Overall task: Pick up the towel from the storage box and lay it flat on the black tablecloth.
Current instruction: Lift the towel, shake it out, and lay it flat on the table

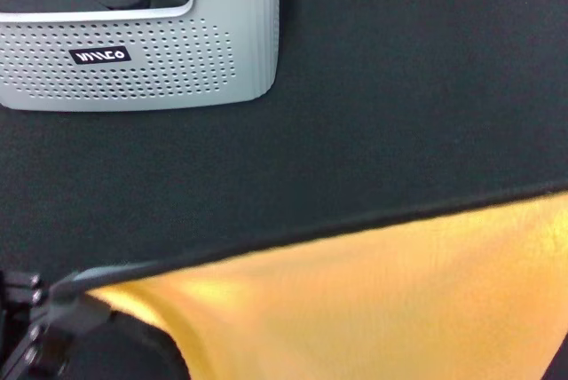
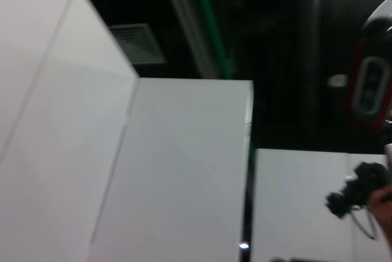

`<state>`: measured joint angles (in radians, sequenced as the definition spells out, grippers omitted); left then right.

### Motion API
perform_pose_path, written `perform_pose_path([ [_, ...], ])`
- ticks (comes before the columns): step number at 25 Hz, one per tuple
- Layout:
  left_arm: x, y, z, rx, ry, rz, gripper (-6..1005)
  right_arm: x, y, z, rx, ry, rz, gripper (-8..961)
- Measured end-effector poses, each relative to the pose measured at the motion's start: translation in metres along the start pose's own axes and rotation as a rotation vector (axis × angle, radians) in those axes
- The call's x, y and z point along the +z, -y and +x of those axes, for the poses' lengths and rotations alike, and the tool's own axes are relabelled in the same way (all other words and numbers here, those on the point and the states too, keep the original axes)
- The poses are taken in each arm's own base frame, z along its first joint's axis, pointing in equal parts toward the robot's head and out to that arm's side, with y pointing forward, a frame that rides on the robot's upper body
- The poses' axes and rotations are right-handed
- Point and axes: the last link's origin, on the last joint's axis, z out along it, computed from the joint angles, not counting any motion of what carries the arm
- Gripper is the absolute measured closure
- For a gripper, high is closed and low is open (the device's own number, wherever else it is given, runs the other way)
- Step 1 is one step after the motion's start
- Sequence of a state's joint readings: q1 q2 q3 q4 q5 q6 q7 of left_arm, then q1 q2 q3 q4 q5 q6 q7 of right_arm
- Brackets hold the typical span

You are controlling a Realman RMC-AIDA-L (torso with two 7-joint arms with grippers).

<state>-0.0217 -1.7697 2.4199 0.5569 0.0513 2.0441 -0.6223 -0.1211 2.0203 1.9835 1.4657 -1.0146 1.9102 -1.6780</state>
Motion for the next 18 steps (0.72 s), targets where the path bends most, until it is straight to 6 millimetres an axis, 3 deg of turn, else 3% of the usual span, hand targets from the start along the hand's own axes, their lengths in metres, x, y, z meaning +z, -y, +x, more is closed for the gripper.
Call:
perform_pose_path([
  [2,-0.001,0.008,-0.009,-0.029,0.012,0.058,978,-0.011,0.011,0.019,0.060,0.004,0.064,953],
  [5,-0.002,0.038,-0.026,-0.089,0.066,0.172,978,-0.020,0.032,0.060,0.168,0.004,0.155,953],
  [9,0.014,0.075,-0.053,-0.122,0.210,0.246,978,-0.005,0.050,0.115,0.260,-0.082,0.221,953],
  [12,0.021,0.095,-0.069,-0.125,0.340,0.298,978,0.008,0.060,0.145,0.268,-0.168,0.269,953],
  [18,0.035,0.128,-0.093,-0.088,0.473,0.379,981,0.019,0.081,0.182,0.277,-0.271,0.376,953],
])
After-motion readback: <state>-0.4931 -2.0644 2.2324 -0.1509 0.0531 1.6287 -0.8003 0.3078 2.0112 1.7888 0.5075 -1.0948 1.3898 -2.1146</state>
